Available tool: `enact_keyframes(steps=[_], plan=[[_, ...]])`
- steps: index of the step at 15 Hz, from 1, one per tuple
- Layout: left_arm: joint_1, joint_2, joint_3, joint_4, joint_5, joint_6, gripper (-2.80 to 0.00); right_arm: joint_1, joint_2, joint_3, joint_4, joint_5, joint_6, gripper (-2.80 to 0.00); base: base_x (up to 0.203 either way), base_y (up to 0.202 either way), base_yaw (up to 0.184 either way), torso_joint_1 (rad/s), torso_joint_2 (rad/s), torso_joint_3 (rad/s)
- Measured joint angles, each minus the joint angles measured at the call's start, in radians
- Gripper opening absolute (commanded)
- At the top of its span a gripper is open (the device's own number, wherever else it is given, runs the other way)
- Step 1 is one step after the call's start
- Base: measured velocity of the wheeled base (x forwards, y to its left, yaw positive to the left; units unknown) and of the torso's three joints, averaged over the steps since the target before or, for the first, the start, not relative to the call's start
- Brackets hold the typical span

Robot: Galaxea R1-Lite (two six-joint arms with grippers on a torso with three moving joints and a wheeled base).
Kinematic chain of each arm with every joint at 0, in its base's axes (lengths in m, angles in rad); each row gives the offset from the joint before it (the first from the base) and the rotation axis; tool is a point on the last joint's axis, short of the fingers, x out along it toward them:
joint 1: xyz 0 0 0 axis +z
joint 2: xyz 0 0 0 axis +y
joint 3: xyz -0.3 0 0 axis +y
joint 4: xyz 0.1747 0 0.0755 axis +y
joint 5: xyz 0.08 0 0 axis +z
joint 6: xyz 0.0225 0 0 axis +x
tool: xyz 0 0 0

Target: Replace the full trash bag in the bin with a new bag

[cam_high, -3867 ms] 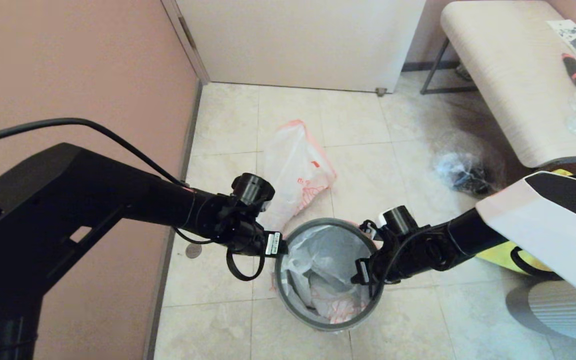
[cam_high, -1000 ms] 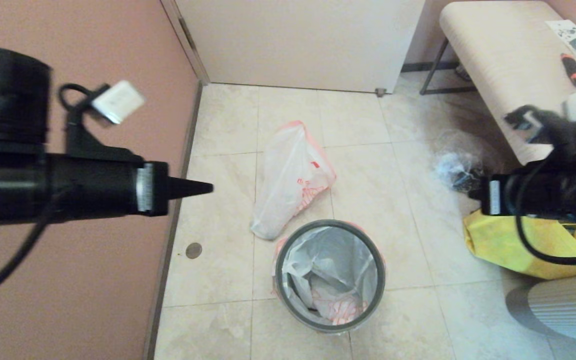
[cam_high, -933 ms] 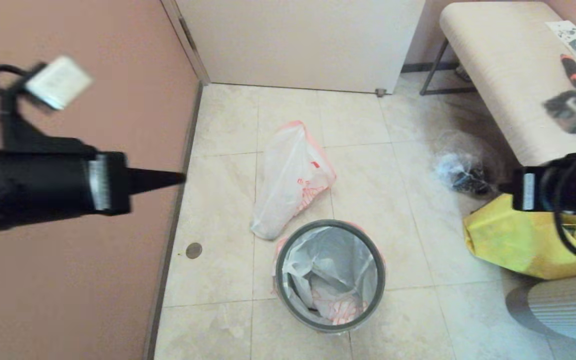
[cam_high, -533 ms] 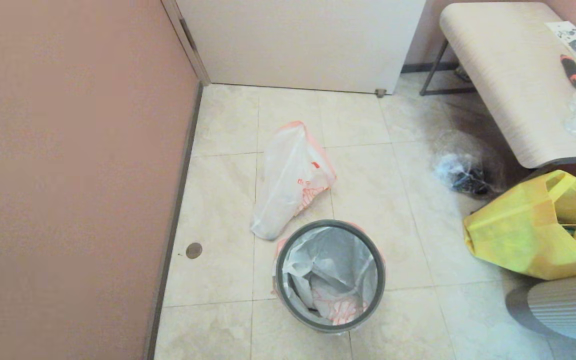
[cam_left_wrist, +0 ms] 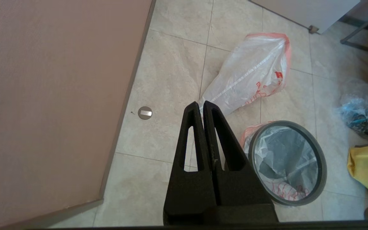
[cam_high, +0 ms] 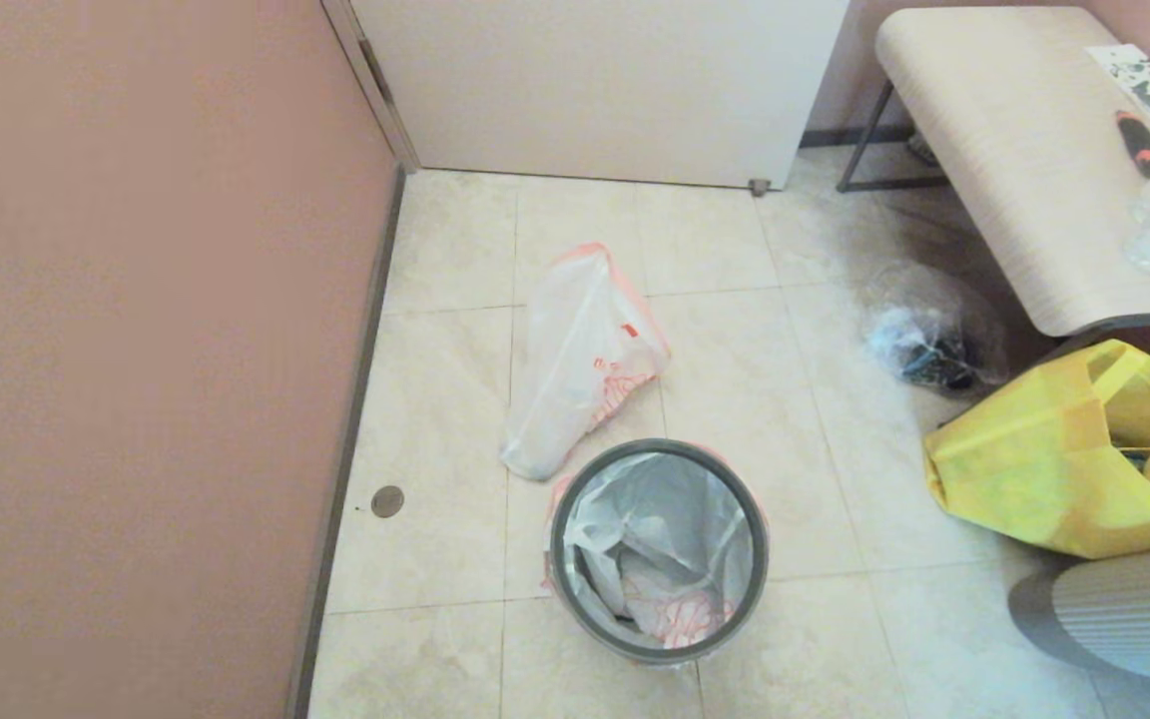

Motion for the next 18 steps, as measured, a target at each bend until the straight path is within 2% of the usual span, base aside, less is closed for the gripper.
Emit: enact_keyframes(steps=[2,5,7,10,11,14,16,18], plan=[[0.059,-0.013,0.001,0.026,-0.060,0.001,-2.80,-0.016,-0.100,0.088,0.012,0.004,-0.083,-2.80,0.000,0.000,0.000,0.000,0.00,0.000],[0.122,-0.063,0.031,0.088,-0.250,0.052,-2.80,-0.024,-0.207,0.231,-0.015,0.049,-0.107,-2.80,0.000,0.000,0.000,0.000,0.00,0.000],[0.139,-0.125,0.119,0.064,-0.295,0.111,-2.80,-0.025,-0.258,0.347,-0.110,0.087,-0.093,-2.80,0.000,0.000,0.000,0.000,0.00,0.000],[0.147,-0.226,0.306,-0.024,-0.367,0.237,-2.80,-0.026,-0.289,0.559,-0.349,0.127,-0.018,-2.80,0.000,0.000,0.000,0.000,0.00,0.000],[0.148,-0.252,0.372,-0.067,-0.376,0.271,-2.80,-0.026,-0.294,0.636,-0.421,0.138,0.017,-2.80,0.000,0.000,0.000,0.000,0.00,0.000],[0.149,-0.291,0.556,-0.207,-0.357,0.290,-2.80,-0.026,-0.299,0.803,-0.566,0.208,0.069,-2.80,0.000,0.000,0.000,0.000,0.00,0.000],[0.149,-0.301,0.656,-0.344,-0.329,0.292,-2.80,-0.026,-0.300,0.864,-0.587,0.276,0.029,-2.80,0.000,0.000,0.000,0.000,0.00,0.000],[0.149,-0.304,0.695,-0.401,-0.316,0.300,-2.80,-0.026,-0.300,0.924,-0.619,0.327,-0.060,-2.80,0.000,0.000,0.000,0.000,0.00,0.000]])
